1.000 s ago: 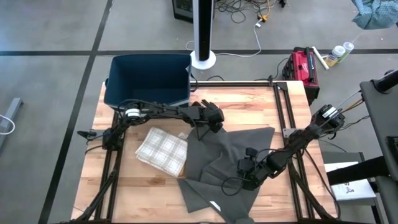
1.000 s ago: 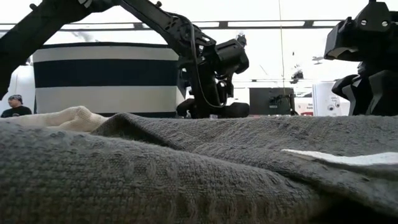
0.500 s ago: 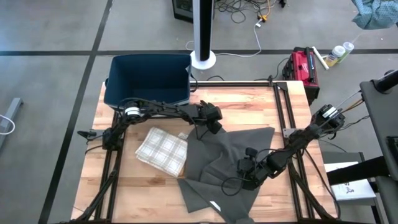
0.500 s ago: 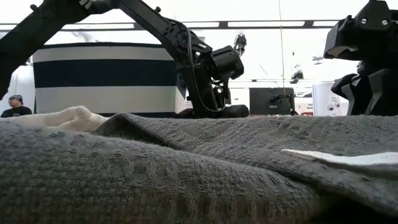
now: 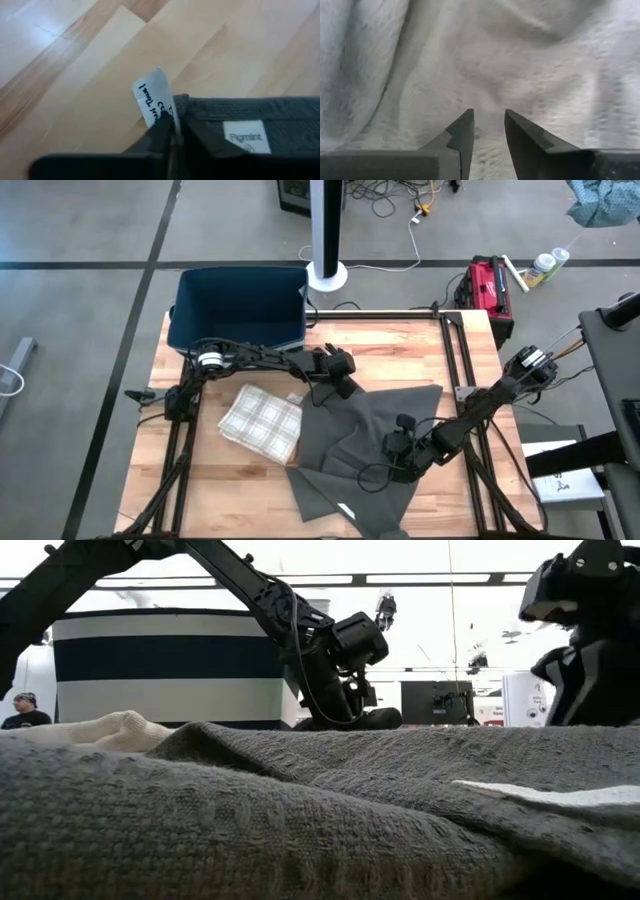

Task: Fold towel
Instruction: Fold the gray kitchen towel

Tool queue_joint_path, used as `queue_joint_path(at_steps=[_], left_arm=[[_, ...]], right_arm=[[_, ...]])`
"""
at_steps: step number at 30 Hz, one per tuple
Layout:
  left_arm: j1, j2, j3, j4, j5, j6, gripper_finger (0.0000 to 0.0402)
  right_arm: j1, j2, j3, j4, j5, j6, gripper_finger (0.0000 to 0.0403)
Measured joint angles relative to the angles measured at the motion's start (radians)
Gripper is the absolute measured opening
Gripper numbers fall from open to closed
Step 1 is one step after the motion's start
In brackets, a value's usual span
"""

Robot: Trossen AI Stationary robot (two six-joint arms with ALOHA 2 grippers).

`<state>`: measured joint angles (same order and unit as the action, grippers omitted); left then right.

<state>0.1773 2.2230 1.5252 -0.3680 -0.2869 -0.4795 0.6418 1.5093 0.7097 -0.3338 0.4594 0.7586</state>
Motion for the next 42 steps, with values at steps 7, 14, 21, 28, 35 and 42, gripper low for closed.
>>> queue_joint_path(at_steps=[7, 14, 21, 28, 35, 42], left_arm=[[-0.015, -0.085, -0.006, -0.061, 0.025, 0.035, 0.0006], [-0.091, -0.26, -0.002, -0.089, -0.045, 0.098, 0.0002], [-0.231, -0.447, -0.003, -0.178, -0.147, 0.137, 0.0001], [-0.427, -0.557, -0.008, -0.267, -0.284, 0.12, 0.0001], [-0.641, -0.567, -0.012, -0.413, -0.415, -0.032, 0.0], [-0.793, -0.558, -0.127, -0.439, -0.488, -0.217, 0.0]], right_arm=[[0.002, -0.148, 0.003, -0.214, 0.096, 0.119, 0.0103], [0.001, -0.28, 0.001, -0.484, 0.219, 0.432, 0.0128], [-0.004, -0.294, 0.0, -0.512, 0.232, 0.436, 0.0147], [-0.006, -0.283, 0.0, -0.503, 0.34, 0.375, 0.0149], [-0.012, -0.269, -0.001, -0.498, 0.39, 0.428, 0.0126], [-0.092, -0.238, -0.009, -0.5, 0.264, 0.419, 0.0108]])
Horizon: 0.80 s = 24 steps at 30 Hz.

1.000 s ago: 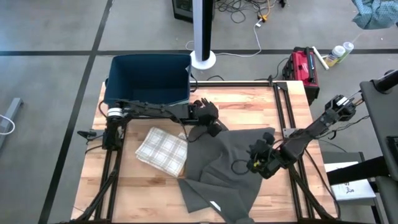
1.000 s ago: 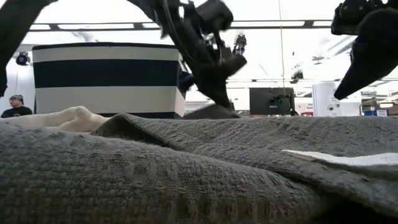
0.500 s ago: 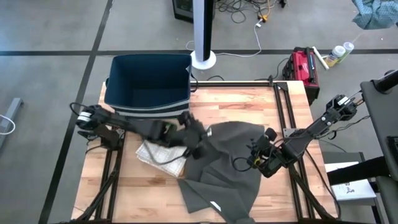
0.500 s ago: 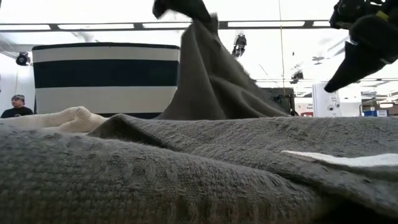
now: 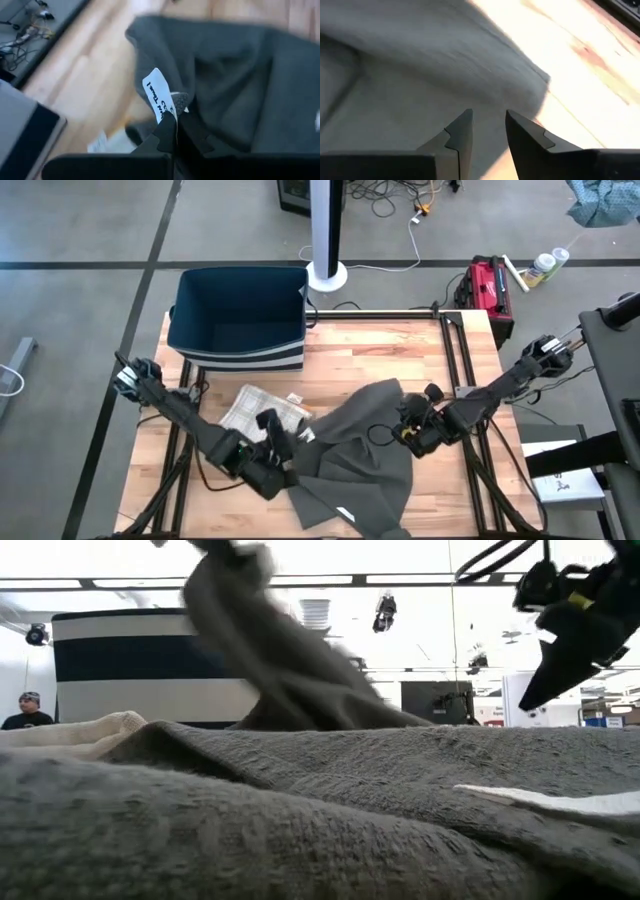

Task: Fold towel
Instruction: Fold the gray kitchen towel

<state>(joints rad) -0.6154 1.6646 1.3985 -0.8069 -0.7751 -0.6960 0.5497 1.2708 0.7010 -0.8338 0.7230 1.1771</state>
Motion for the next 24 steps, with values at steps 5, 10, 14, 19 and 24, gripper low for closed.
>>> queue_joint_path(at_steps=[5, 10, 14, 19, 24], left_arm=[[-0.073, 0.0, -0.169, 0.032, 0.139, -0.034, 0.0], [-0.1, 0.0, -0.313, 0.112, 0.263, -0.172, 0.0], [-0.104, 0.0, -0.382, 0.184, 0.278, -0.216, 0.0], [-0.103, 0.0, -0.412, 0.23, 0.278, -0.214, 0.0], [-0.103, 0.0, -0.412, 0.234, 0.277, -0.212, 0.0]], right_arm=[[-0.148, 0.009, 0.0, 0.023, -0.102, -0.177, 0.0117], [-0.354, 0.009, 0.0, 0.172, -0.303, -0.456, 0.0133], [-0.535, 0.009, -0.003, 0.279, -0.476, -0.568, 0.0145], [-0.709, 0.009, -0.003, 0.348, -0.59, -0.642, 0.0162], [-0.778, 0.061, -0.004, 0.384, -0.609, -0.715, 0.0169]])
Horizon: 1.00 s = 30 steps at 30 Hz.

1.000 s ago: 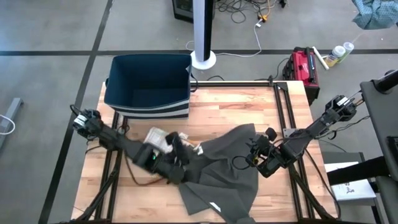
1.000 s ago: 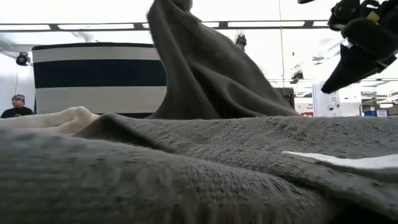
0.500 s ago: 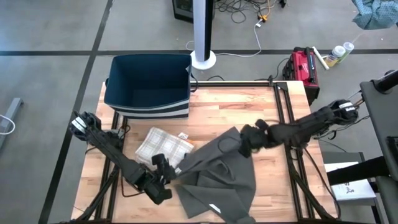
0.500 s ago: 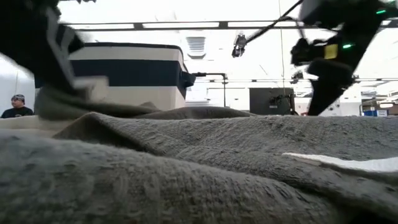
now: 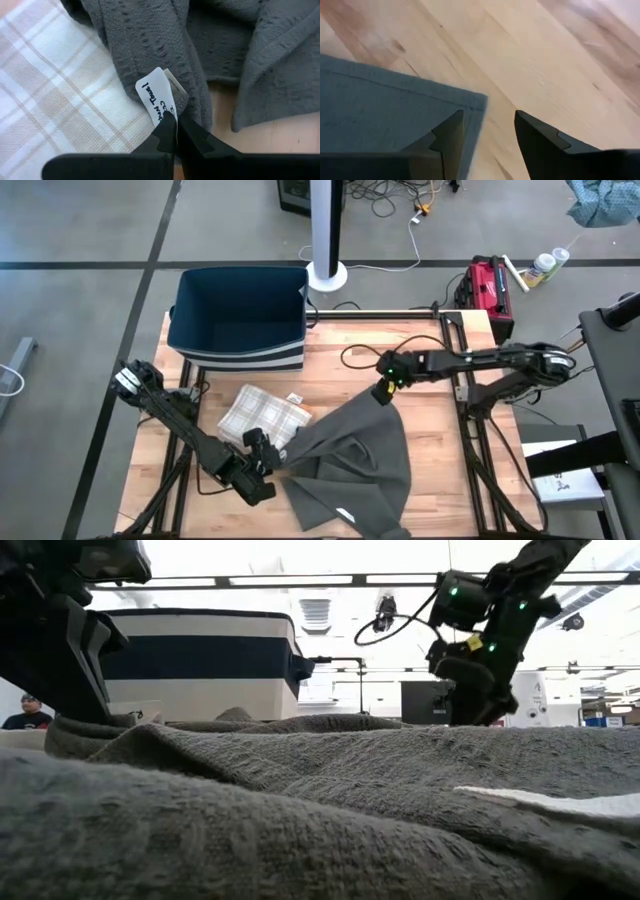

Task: Fold towel
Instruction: Fold the gray kitchen towel

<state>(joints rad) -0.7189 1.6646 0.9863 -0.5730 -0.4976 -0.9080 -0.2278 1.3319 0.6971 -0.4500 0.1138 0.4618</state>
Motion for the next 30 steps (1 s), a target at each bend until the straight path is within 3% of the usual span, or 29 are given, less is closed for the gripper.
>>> queue_joint_path(at_steps=[4, 11, 26, 30], left_arm=[[0.001, 0.0, 0.0, 0.007, 0.0, 0.008, 0.0], [0.001, 0.0, 0.0, 0.025, 0.003, 0.008, 0.0], [0.001, 0.0, 0.0, 0.049, -0.008, 0.046, 0.0], [0.001, 0.0, 0.0, 0.062, -0.012, 0.062, 0.0]], right_arm=[[-0.002, 0.107, 0.0, 0.08, -0.067, -0.052, 0.0161], [-0.057, 0.261, 0.008, 0.182, -0.069, -0.055, 0.0149], [-0.105, 0.194, 0.002, 0.176, -0.064, -0.104, 0.0157], [-0.14, 0.24, 0.005, 0.198, -0.187, -0.115, 0.0144]])
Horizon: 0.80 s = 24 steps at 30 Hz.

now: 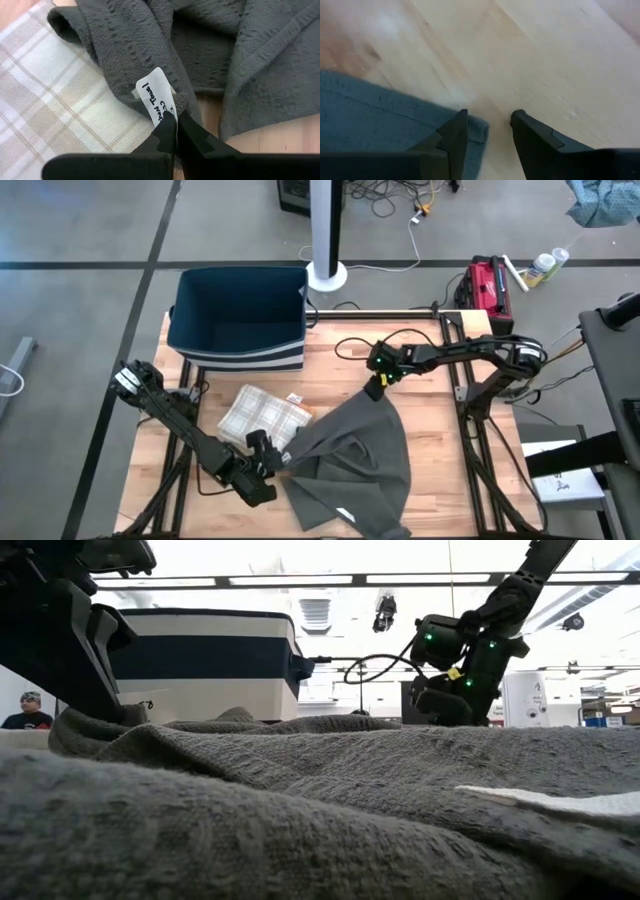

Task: Fold towel
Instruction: Fold the gray kitchen towel

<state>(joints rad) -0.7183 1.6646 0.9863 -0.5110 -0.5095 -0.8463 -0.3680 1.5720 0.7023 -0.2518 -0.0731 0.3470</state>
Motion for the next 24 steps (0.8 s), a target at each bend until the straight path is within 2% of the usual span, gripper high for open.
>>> queue_joint_path(at_steps=[2, 6, 13, 17, 24], left_arm=[[0.0, 0.0, 0.0, 0.002, 0.0, 0.0, 0.0], [0.0, 0.0, 0.0, 0.003, -0.001, 0.0, 0.0], [0.0, 0.0, 0.0, 0.003, -0.002, 0.0, 0.0], [0.0, 0.0, 0.0, 0.003, -0.002, 0.0, 0.0], [0.0, 0.0, 0.0, 0.002, -0.004, 0.0, 0.0]], right_arm=[[-0.003, 0.018, 0.003, 0.012, -0.039, -0.011, 0.0137], [-0.005, 0.03, 0.002, 0.009, -0.044, -0.009, 0.0123], [-0.005, -0.043, -0.005, -0.032, -0.069, -0.018, 0.0106], [-0.005, -0.076, -0.004, -0.057, -0.07, -0.046, 0.0113], [-0.006, -0.039, -0.004, -0.05, -0.062, -0.06, 0.0141]])
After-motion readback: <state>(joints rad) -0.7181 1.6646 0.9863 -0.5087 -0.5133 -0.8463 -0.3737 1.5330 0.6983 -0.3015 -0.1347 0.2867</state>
